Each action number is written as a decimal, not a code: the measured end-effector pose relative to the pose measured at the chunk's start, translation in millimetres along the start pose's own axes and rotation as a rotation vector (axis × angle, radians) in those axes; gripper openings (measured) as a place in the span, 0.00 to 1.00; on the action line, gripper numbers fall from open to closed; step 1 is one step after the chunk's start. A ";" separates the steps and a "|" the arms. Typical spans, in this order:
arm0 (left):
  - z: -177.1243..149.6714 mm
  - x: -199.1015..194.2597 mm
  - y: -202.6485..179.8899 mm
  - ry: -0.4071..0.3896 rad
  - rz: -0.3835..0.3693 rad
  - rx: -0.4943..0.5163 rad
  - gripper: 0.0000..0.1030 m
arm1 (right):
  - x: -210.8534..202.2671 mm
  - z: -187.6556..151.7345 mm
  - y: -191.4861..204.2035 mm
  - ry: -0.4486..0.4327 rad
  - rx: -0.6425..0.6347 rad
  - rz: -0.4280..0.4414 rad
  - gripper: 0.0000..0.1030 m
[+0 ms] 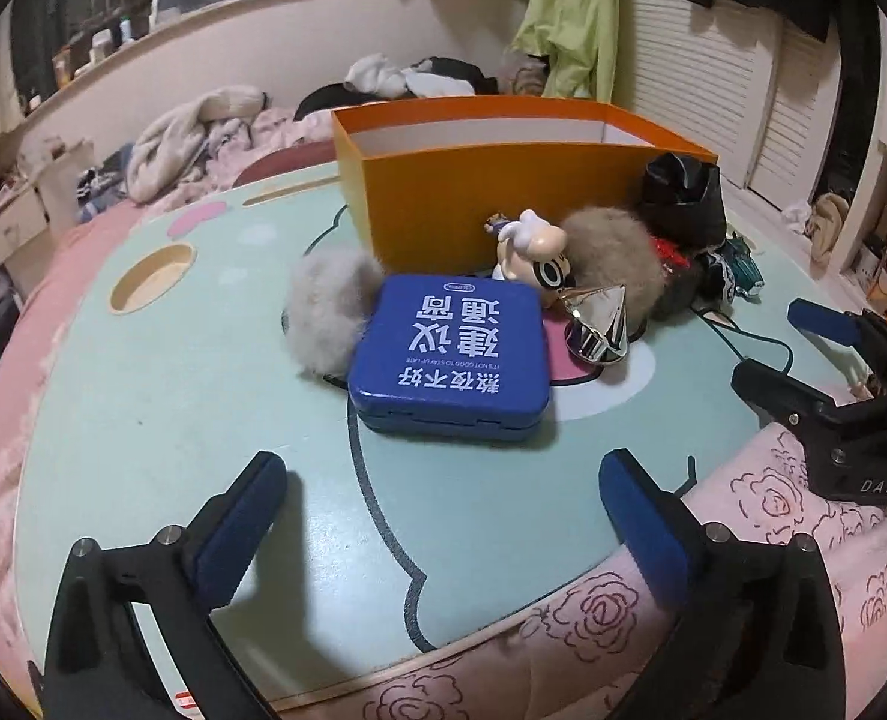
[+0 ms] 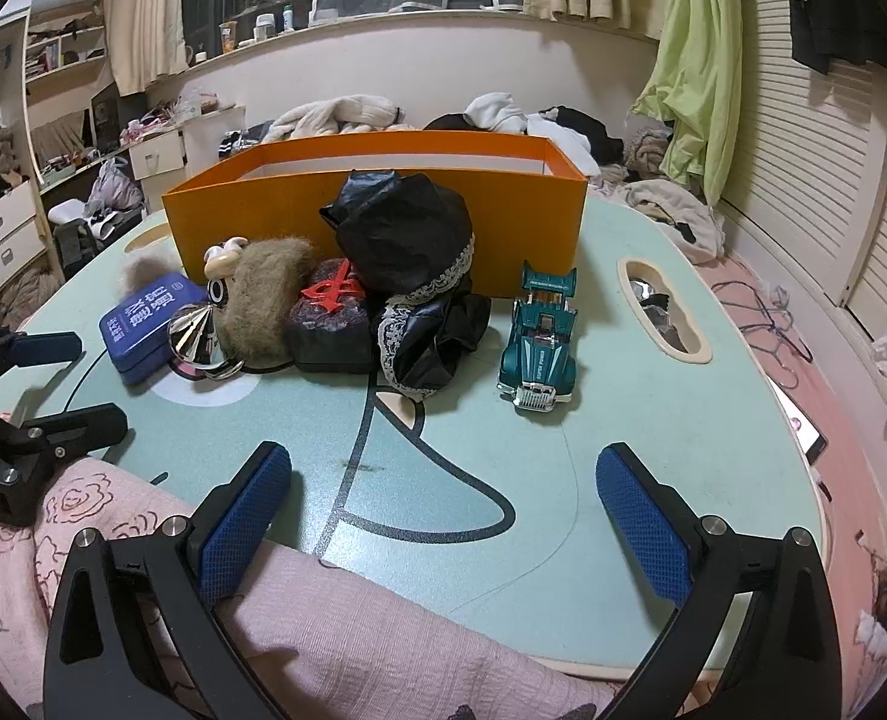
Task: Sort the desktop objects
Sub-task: 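Grasp the brown heart-printed card box in the orange box with the right gripper, set it on the table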
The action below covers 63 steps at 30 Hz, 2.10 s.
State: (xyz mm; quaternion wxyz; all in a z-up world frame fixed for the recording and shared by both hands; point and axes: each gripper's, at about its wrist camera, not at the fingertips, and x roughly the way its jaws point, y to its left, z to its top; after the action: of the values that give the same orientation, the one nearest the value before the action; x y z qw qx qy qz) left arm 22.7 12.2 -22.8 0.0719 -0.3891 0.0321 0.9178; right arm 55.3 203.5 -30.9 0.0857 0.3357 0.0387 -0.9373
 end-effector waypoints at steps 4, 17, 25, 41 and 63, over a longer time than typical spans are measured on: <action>-0.1 17.2 4.3 -0.003 -0.003 -0.005 1.00 | -3.0 2.5 -0.1 -0.010 0.000 0.040 0.84; 7.1 22.1 4.1 -0.006 -0.003 -0.002 1.00 | 86.0 198.4 41.4 0.299 0.138 0.397 0.67; 13.2 23.4 5.5 -0.008 -0.007 -0.005 1.00 | 192.4 201.8 87.8 0.586 -0.005 0.275 0.71; 21.4 29.1 16.6 -0.010 -0.007 -0.005 1.00 | 206.1 193.5 79.9 0.626 0.086 0.250 0.71; 23.8 19.3 21.5 -0.013 -0.004 -0.003 1.00 | 25.5 169.4 45.3 0.147 0.043 0.423 0.40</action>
State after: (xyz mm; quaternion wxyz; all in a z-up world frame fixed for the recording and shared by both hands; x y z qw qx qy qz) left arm -10.8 -4.3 -20.1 0.0734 -0.3834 0.0294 0.9202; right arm -61.1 133.6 83.0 0.2703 0.4055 -0.0465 -0.8720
